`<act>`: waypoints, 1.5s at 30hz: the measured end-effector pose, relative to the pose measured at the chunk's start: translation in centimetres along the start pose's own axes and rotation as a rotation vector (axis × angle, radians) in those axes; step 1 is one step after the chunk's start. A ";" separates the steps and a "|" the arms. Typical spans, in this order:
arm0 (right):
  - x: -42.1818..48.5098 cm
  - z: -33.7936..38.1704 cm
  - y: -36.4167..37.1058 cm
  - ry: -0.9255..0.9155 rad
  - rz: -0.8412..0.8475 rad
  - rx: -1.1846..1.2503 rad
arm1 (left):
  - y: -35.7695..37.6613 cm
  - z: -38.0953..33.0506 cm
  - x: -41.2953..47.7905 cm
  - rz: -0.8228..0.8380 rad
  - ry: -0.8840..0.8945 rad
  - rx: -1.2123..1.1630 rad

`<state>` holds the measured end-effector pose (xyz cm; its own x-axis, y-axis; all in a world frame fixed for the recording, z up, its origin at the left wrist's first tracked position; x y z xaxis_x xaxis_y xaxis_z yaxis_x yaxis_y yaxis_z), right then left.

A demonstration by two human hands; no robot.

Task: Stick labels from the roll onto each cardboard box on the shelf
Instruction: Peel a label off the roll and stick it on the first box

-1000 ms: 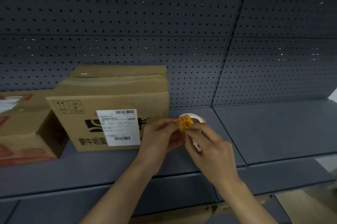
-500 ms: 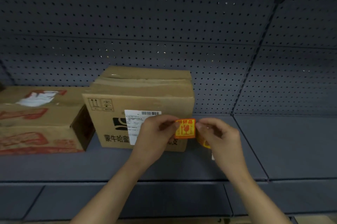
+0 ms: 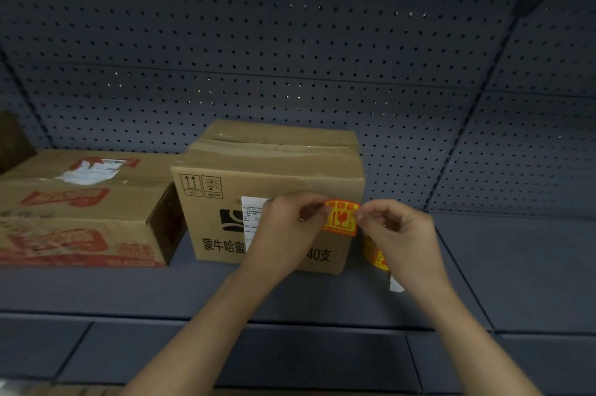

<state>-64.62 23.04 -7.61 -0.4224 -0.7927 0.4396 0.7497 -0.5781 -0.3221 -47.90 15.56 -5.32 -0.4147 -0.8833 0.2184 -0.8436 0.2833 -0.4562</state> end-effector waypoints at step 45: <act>3.0 -1.3 0.5 -0.183 -0.062 0.001 | 0.8 0.9 4.6 -0.422 0.319 0.569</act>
<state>-66.19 20.11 -7.53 -0.3682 -0.7072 0.6036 0.7255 -0.6245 -0.2891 -50.20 11.37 -5.46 -0.2481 -0.6994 0.6703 -0.6829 -0.3645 -0.6330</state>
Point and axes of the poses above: each hand's wrist, its own x-axis towards the middle knuckle, its own y-axis out of the palm, z = x × y, the point moved 4 cm from there along x, towards the middle knuckle, and after that the axes turned 11 degrees about -y, right-handed, at the moved point
